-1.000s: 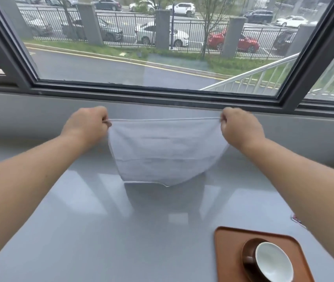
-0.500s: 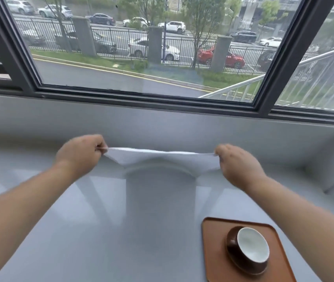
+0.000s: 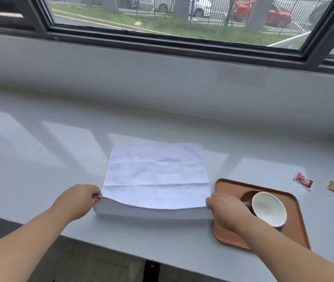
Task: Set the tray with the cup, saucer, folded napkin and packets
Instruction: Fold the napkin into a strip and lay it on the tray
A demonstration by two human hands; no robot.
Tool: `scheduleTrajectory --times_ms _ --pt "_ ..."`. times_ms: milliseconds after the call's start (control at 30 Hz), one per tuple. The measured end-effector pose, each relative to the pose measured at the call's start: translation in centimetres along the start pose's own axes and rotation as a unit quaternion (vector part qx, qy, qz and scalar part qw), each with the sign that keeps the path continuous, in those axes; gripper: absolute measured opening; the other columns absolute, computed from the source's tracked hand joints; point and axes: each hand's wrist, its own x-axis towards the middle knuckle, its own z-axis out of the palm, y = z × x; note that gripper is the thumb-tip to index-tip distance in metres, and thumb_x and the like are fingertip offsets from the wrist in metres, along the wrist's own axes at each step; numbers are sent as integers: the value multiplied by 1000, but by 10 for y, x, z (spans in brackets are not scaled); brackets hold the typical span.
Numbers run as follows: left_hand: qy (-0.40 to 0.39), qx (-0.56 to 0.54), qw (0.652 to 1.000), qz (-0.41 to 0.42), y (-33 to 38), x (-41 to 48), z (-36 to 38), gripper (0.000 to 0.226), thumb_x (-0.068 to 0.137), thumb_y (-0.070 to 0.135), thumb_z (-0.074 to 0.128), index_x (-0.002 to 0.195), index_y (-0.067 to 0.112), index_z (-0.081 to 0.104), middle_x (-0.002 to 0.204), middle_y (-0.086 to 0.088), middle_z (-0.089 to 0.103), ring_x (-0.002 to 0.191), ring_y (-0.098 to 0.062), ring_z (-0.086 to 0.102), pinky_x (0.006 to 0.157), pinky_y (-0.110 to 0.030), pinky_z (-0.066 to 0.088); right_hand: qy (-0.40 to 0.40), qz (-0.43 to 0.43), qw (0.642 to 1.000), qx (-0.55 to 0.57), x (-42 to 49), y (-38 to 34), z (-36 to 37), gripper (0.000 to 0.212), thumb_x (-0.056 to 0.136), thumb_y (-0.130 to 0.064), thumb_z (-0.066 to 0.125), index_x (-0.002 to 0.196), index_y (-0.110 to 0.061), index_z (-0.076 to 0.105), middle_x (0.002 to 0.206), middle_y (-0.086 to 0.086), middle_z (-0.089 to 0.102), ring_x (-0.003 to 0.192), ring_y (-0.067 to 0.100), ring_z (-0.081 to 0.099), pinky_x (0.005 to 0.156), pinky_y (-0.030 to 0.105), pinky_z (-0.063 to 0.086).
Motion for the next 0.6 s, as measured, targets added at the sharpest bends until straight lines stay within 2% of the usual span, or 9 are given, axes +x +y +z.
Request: scheduleTrajectory --times_ms 167,267,433,600 --pt "2 -33 999 -22 2 55 -14 23 96 28 57 76 34 66 81 15 69 76 -7 61 60 -30 46 64 91 993 47 58 21 -33 18 93 -16 45 85 -21 60 88 -2 61 83 25 59 68 38 53" --pt "7 -44 999 -27 3 98 -25 21 96 30 56 78 33 66 82 15 69 77 -7 61 60 -30 46 78 136 984 89 104 33 -51 15 95 -20 48 89 -20 62 88 -3 62 80 24 60 68 38 55" --pt "4 -138 990 -41 -3 170 -36 20 95 21 59 77 28 66 78 8 70 74 -12 62 56 -30 41 84 145 972 165 181 50 -66 13 98 -23 49 90 -21 59 85 -4 62 80 24 56 61 34 40" --pt "7 -204 978 -47 -7 221 -38 14 93 19 62 82 25 68 80 0 72 76 -23 67 63 -34 49 81 171 964 189 238 63 -67 14 99 -24 49 92 -18 59 80 0 60 78 28 56 59 32 37"
